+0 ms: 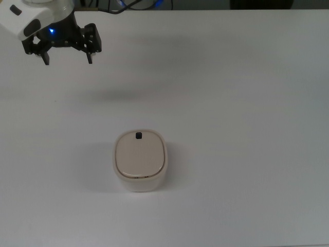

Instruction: Open the trash can

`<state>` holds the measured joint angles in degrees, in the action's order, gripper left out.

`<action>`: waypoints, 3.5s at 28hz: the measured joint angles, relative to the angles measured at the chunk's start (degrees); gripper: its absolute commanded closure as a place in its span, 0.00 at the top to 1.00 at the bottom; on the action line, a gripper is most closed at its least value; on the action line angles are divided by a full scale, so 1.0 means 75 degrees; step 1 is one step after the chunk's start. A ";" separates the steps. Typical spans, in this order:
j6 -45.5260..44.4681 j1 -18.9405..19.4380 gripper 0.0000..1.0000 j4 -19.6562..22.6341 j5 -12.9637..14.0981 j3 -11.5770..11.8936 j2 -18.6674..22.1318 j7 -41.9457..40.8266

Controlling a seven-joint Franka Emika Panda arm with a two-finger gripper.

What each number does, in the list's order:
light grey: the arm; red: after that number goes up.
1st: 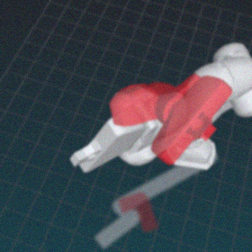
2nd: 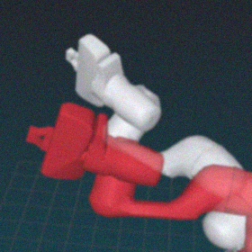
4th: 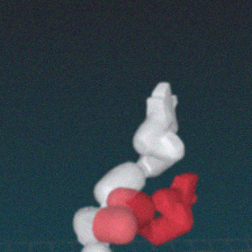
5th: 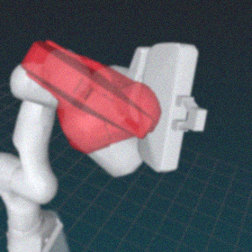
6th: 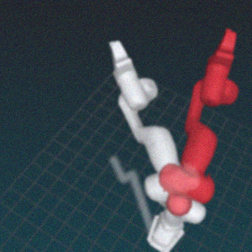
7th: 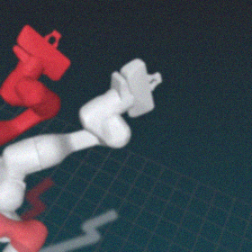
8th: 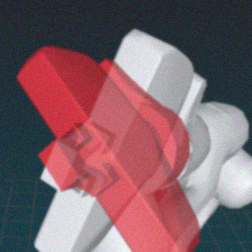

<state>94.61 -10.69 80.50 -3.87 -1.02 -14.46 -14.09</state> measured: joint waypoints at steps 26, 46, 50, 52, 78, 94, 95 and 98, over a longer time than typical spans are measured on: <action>0.0000 -0.0033 0.00 -0.0002 -0.0039 0.0009 0.0008 -0.0198; 0.0020 -0.0034 0.00 -0.0001 0.0033 0.0009 -0.0065 -0.0315; 0.0584 -0.0032 0.00 -0.0001 0.0539 0.0008 -0.0197 -0.0316; 0.0982 -0.0032 0.00 -0.0001 0.0874 0.0007 -0.0252 -0.0317; 0.4116 0.1027 0.00 0.0001 0.2218 -0.0216 -0.1508 -0.0333; 0.4155 0.1044 0.00 -0.0013 0.1353 -0.0206 -0.1975 -0.0372; 0.4155 0.1044 0.00 -0.0013 0.1349 -0.0206 -0.1975 -0.0372; 0.4154 0.1034 0.00 -0.0020 0.1349 -0.0203 -0.1969 -0.0372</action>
<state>125.76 -2.93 80.35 6.25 -2.54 -29.23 -16.88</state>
